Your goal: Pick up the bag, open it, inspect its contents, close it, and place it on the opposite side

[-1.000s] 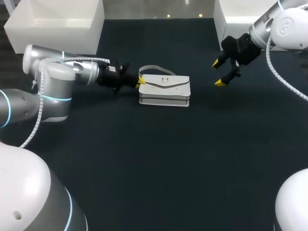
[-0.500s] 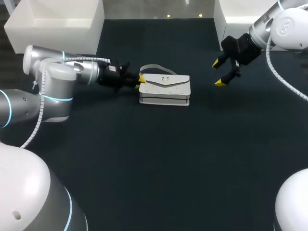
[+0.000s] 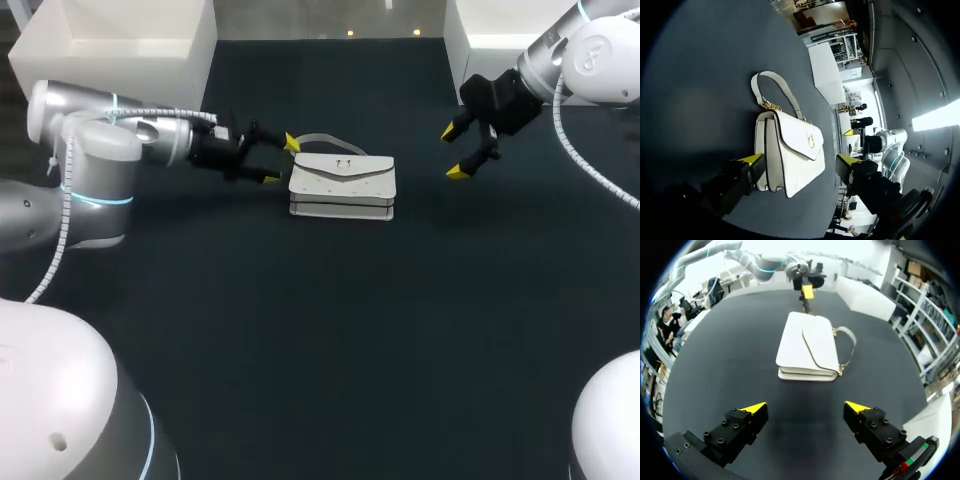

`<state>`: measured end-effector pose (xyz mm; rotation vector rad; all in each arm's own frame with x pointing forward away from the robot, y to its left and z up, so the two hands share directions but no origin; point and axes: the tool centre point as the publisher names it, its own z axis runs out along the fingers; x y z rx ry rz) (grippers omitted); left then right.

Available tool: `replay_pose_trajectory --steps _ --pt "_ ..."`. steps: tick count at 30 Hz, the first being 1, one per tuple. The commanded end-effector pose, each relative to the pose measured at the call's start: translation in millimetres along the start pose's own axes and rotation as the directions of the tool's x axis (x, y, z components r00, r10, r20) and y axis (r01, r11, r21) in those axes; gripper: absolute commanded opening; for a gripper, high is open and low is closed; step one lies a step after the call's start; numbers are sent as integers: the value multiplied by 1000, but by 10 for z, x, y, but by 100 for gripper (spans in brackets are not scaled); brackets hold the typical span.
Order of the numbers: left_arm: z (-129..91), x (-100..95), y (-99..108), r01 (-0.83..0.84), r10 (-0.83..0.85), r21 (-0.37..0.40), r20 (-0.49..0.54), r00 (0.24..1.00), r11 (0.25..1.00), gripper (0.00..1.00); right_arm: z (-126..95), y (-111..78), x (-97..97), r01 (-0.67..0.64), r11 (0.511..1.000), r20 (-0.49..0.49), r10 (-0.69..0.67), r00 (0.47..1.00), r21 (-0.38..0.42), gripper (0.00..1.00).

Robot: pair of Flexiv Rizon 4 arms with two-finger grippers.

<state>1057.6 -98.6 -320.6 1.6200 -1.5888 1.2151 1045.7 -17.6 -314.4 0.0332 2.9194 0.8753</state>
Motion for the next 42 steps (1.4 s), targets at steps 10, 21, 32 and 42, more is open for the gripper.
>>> replay_pose_trajectory --steps 10,21,32,42 --pt "-450 320 -52 -164 169 -48 149 974 985 100 -41 216 -46 4 991 -8 -3 1000 136 100" --pt "-626 398 -327 -374 406 -172 228 885 912 100 -86 469 -63 46 969 71 -66 995 244 100" --pt "-709 455 -537 -590 662 -307 252 706 747 100 -35 662 -82 64 926 172 -137 976 373 100" --pt "-785 458 -614 -737 828 -378 229 511 560 100 -8 766 -92 49 899 294 -194 936 435 100"
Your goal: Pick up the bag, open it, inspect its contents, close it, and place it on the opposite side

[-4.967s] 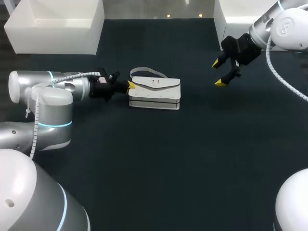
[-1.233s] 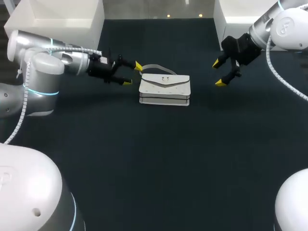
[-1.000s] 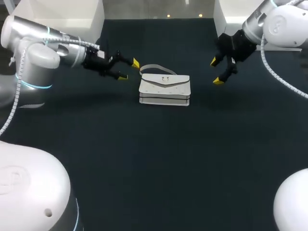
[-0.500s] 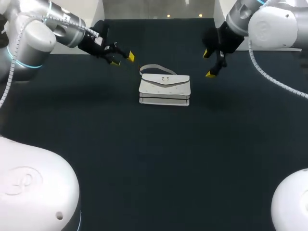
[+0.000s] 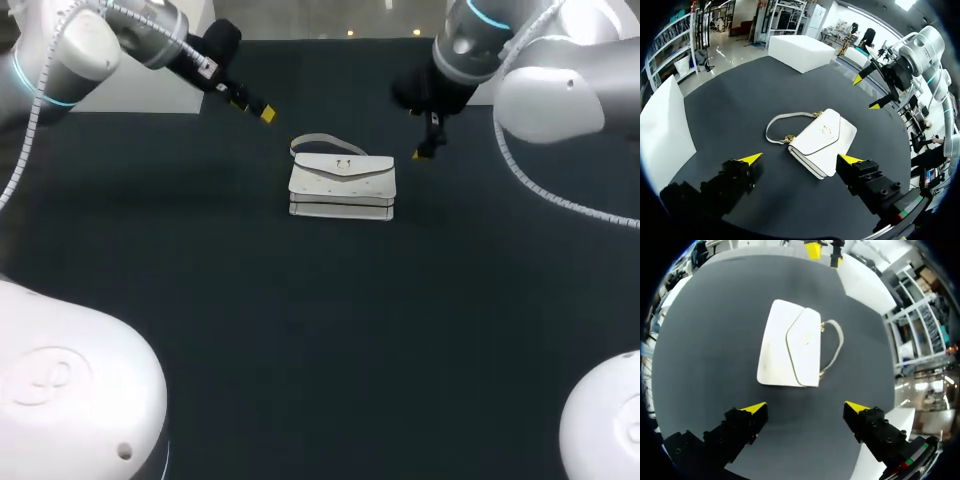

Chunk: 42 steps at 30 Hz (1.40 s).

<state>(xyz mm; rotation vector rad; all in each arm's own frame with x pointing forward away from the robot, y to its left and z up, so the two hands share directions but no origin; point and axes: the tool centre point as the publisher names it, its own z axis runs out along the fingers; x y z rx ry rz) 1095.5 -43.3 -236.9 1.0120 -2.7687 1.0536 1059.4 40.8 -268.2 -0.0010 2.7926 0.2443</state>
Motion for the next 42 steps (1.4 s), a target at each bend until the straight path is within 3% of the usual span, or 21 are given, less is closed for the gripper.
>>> replay_pose_trajectory --steps 1,11,14,16,31,35,42 --pt "-31 0 -8 -62 62 -13 25 998 998 100 17 51 62 2 999 120 -8 993 52 100" --pt "-36 -27 3 -236 240 -44 96 966 971 100 26 62 116 -19 998 253 2 968 65 100" --pt "-21 -23 28 -248 260 -124 93 961 961 100 19 79 151 -16 996 305 -13 952 91 100" --pt "-17 -28 46 -208 219 -149 58 974 967 100 50 101 184 6 997 248 -26 968 82 100" --pt "-17 -28 46 -208 219 -149 58 974 967 100 50 101 184 6 997 248 -26 968 82 100" --pt "82 2 -7 -379 379 -16 55 924 925 100 16 192 202 20 994 281 -48 959 104 100" --pt "246 -27 -113 -565 560 40 86 824 824 100 36 330 326 72 990 362 -113 925 123 100"
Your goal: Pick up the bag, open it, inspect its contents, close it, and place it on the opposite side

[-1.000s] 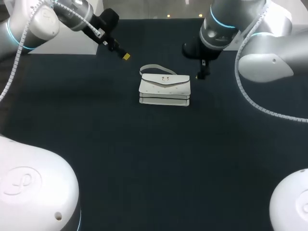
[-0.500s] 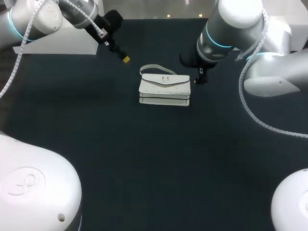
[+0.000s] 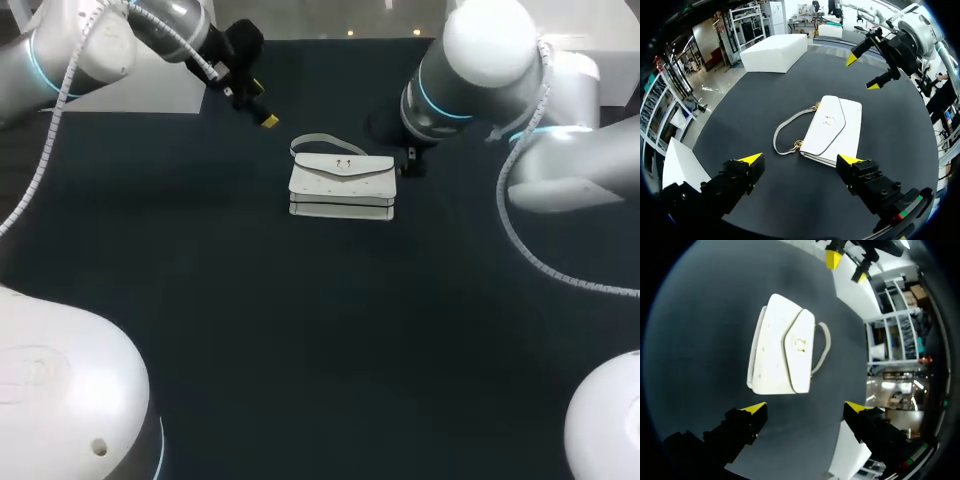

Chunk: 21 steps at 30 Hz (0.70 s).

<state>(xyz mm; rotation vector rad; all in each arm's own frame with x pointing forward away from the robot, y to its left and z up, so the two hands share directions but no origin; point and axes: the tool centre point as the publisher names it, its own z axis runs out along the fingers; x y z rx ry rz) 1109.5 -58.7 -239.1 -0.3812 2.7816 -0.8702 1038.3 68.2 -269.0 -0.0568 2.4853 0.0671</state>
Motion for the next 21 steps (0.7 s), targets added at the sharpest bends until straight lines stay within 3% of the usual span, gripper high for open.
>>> replay_pose_trajectory --steps 1,11,21 --pt "118 26 23 -160 158 136 28 987 978 100 22 74 138 12 1000 75 -12 997 9 100" --pt "227 -58 -13 -330 333 239 30 943 913 100 142 95 275 25 998 119 -17 993 -61 100" --pt "319 -73 -45 -457 463 275 44 885 846 100 289 162 407 32 996 137 -21 990 -80 100"
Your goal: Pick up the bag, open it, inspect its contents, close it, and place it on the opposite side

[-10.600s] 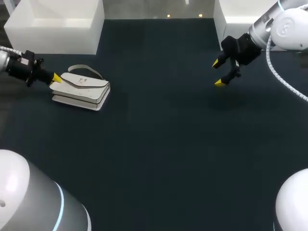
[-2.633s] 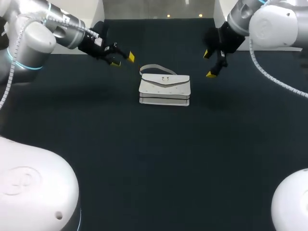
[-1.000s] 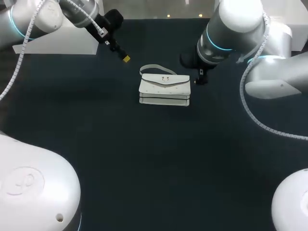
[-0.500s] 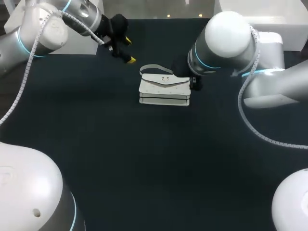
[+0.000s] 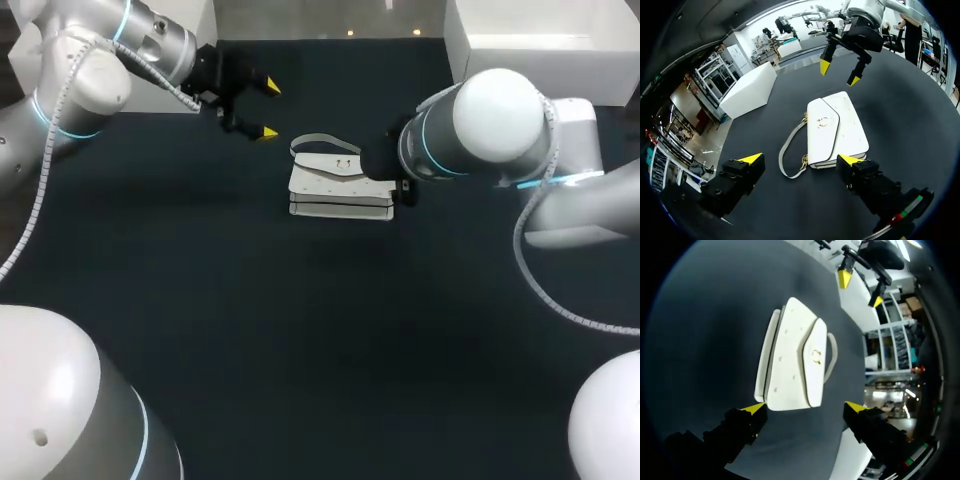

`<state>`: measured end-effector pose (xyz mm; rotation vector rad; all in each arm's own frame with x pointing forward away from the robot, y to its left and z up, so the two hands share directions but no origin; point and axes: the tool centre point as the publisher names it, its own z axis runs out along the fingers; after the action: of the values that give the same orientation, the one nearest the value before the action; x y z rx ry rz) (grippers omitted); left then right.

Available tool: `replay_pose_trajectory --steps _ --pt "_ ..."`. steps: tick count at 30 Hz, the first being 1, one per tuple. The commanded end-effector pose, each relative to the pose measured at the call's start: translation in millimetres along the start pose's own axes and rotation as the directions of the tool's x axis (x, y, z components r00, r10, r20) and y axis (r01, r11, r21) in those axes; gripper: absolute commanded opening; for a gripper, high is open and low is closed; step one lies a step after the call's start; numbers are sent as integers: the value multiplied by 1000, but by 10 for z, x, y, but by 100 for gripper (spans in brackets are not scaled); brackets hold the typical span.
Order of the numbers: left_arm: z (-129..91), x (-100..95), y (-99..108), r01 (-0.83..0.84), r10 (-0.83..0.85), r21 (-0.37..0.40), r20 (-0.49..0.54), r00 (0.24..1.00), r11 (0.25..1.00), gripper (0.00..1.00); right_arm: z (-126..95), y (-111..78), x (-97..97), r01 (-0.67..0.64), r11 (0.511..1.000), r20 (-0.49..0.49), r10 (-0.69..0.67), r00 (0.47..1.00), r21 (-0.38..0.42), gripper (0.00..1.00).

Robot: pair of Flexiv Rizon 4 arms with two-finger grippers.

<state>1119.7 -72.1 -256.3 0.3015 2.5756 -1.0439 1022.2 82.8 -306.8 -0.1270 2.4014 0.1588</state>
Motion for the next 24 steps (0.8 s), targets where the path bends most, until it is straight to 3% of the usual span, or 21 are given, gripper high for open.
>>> replay_pose_trajectory --steps 1,20,24 --pt "98 -37 4 -35 34 58 10 999 998 100 82 25 69 -7 1000 60 6 998 3 100" --pt "383 -68 -79 -87 85 65 19 996 994 100 297 130 335 -32 997 114 24 993 75 100" --pt "428 -50 -77 -97 97 59 9 995 994 100 373 131 329 -37 995 117 26 993 88 86"
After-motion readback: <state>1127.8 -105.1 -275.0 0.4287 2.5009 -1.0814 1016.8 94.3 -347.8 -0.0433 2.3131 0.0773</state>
